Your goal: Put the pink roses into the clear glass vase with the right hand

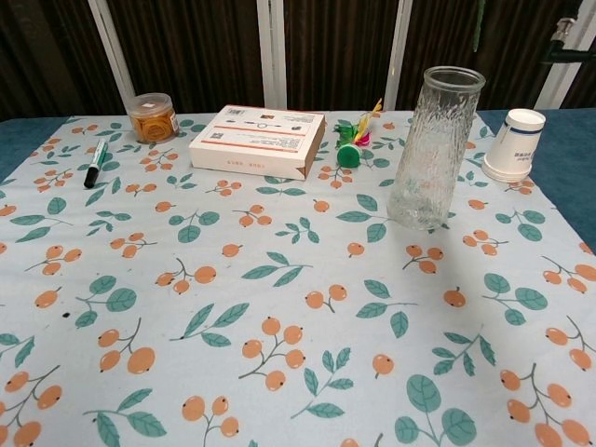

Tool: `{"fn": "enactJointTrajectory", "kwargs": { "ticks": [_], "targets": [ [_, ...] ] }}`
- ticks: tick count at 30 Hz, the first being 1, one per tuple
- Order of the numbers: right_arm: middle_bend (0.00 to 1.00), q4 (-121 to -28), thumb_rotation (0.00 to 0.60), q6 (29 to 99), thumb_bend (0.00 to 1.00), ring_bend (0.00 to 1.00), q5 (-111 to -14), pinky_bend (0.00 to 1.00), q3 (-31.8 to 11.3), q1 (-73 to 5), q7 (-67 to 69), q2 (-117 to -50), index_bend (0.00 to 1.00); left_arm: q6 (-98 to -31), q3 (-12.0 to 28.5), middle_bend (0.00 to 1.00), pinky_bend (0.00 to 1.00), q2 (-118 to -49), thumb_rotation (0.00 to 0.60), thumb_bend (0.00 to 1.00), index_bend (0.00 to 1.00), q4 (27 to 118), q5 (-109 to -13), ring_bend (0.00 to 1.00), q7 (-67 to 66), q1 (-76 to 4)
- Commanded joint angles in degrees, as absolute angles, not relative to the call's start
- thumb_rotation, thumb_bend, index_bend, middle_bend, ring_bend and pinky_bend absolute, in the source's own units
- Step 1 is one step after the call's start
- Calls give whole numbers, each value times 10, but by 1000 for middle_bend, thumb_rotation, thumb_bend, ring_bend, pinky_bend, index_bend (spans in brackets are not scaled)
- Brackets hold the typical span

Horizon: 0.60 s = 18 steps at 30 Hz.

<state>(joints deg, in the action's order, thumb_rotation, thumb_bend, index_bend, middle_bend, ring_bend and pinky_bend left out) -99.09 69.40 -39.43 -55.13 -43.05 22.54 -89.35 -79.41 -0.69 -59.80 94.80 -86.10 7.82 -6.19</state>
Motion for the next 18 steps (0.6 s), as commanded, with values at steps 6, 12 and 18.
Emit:
{"fn": "enactJointTrajectory", "kwargs": {
  "ticks": [6,12,18],
  "targets": [
    [555,-927,600,683,275,519,-376,371,-542,-470,227,-919,439,-793,-5,0,0,-596,600,0,0,948,-855,0,83,-61],
    [555,-910,600,685,276,518,-374,371,-522,-467,235,-930,435,-791,-5,0,0,-595,600,0,0,948,-853,0,86,-61],
    [555,-899,600,682,276,514,-371,371,-502,-460,246,-940,428,-791,-6,0,0,-595,600,0,0,949,-854,0,86,-61]
  ]
}}
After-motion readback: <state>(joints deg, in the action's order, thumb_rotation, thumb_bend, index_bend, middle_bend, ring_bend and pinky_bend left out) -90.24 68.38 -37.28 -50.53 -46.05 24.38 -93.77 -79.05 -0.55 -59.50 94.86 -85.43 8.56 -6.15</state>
